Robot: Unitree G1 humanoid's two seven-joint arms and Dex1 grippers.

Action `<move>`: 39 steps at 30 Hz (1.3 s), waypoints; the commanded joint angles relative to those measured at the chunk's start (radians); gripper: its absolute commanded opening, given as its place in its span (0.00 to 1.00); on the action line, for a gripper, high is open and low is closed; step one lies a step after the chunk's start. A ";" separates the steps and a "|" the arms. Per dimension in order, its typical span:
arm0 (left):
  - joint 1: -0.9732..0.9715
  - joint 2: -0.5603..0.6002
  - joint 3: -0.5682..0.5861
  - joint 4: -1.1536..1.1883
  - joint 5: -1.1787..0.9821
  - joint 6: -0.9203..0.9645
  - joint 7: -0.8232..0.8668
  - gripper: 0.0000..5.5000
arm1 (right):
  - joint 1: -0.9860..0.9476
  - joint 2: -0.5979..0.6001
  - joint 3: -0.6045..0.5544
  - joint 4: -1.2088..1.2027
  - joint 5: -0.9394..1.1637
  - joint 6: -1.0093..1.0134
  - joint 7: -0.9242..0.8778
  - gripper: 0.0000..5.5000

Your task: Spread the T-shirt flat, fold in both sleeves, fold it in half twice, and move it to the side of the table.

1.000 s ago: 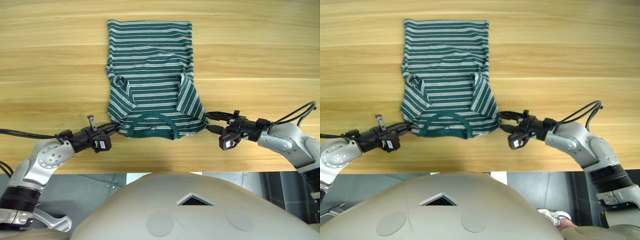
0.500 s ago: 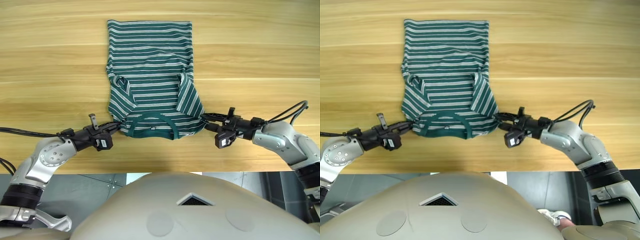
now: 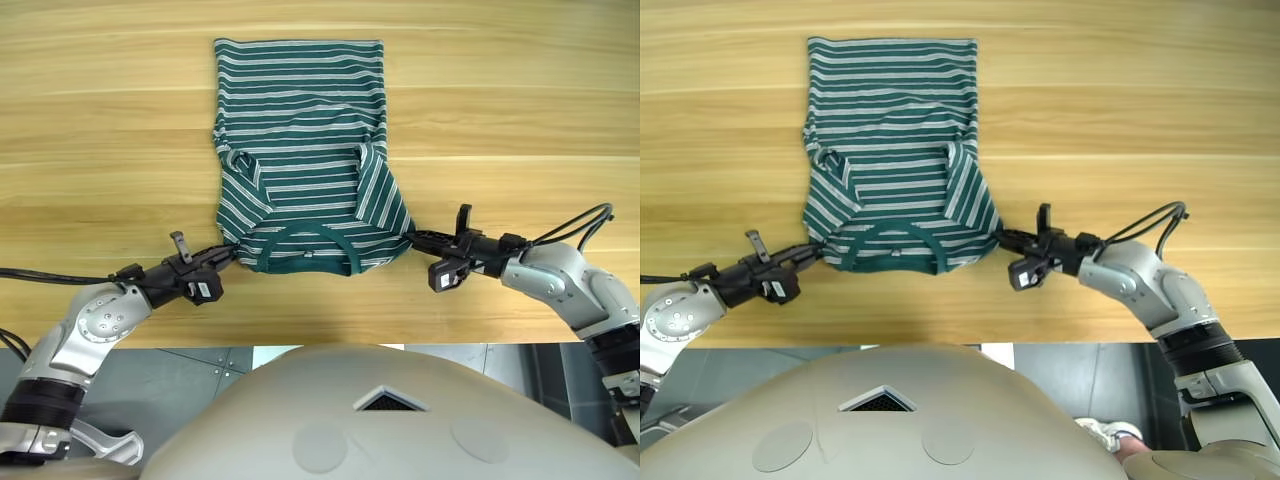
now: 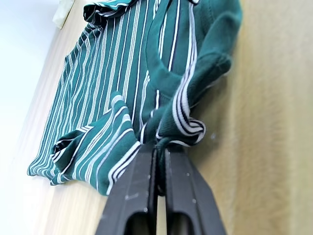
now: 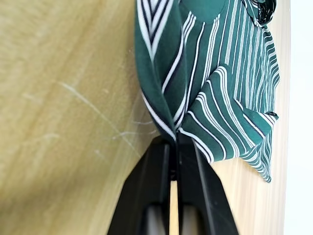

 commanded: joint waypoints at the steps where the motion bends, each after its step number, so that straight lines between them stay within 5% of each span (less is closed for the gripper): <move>1: 0.114 -0.031 -0.039 -0.058 0.013 0.018 -0.004 0.00 | 0.110 -0.031 -0.042 -0.086 0.108 -0.013 0.011 0.00; 8: 0.163 -0.066 -0.001 -0.131 -0.012 0.022 0.027 0.00 | 0.226 -0.020 -0.207 -0.196 0.277 0.022 -0.009 0.00; 14: -0.015 -0.122 0.122 -0.086 -0.069 0.049 0.109 0.00 | 0.087 0.071 -0.253 -0.148 0.268 0.056 -0.057 0.00; 25: -0.587 -0.266 0.043 0.316 -0.024 0.068 0.153 0.00 | -0.484 0.360 -0.089 0.348 -0.041 0.078 -0.320 0.00; 39: -1.196 -0.408 -0.079 1.189 0.147 0.022 0.430 0.00 | -1.013 0.587 0.077 1.160 -0.180 0.138 -0.706 0.00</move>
